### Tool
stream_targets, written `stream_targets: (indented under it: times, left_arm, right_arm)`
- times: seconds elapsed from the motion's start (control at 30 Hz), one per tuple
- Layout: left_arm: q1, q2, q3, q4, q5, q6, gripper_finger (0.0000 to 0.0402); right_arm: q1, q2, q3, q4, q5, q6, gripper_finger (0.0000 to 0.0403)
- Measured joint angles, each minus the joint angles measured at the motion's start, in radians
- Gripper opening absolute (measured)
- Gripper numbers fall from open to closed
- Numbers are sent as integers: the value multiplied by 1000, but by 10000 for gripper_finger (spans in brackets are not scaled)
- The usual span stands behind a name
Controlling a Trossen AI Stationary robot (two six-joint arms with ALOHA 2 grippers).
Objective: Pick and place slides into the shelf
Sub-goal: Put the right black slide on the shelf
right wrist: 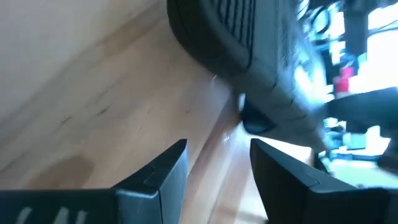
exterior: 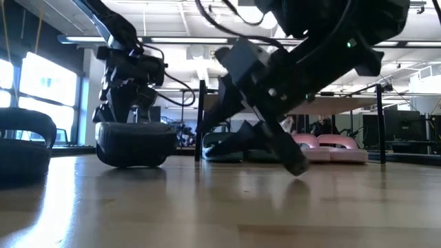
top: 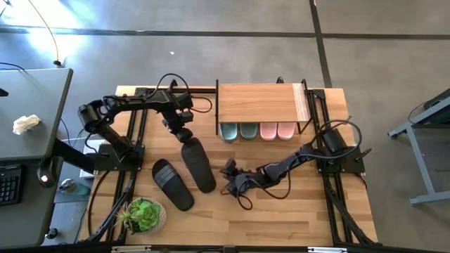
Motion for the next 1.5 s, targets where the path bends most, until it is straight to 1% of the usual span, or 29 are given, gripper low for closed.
stream_targets:
  times: [0.1,0.2,0.3,0.37,0.53,0.77,0.9,1.07,1.2,1.27,1.33,1.43,1.5]
  left_arm:
    - [0,23,0,0,0,0,179]
    - [0,36,0,2,2,0,179]
    - [0,37,0,4,4,0,179]
    - [0,37,0,4,4,0,179]
    - [0,37,0,9,13,-3,179]
    - [0,37,0,11,38,-4,179]
    - [0,37,0,11,47,-4,179]
    - [0,37,0,12,48,-4,179]
    - [0,37,0,19,49,-7,179]
    - [0,37,0,26,50,-16,179]
    - [0,37,0,36,60,-24,179]
    - [0,37,0,40,74,-31,179]
    - [-1,37,0,40,80,-31,179]
  right_arm:
    - [15,5,0,69,15,-55,165]
    - [27,5,0,114,21,-63,165]
    - [33,5,0,124,-11,-62,165]
    - [40,5,0,125,-12,-66,165]
    - [63,5,0,204,-17,-113,165]
    - [82,5,14,188,-24,-120,165]
    - [94,5,14,185,-78,-87,165]
    - [103,5,14,182,-80,-91,165]
    - [94,35,22,190,-116,-85,165]
    - [90,75,50,186,-108,-105,165]
    - [90,111,91,192,-76,-134,165]
    - [104,159,148,196,73,-216,165]
    - [112,179,181,188,125,-235,165]
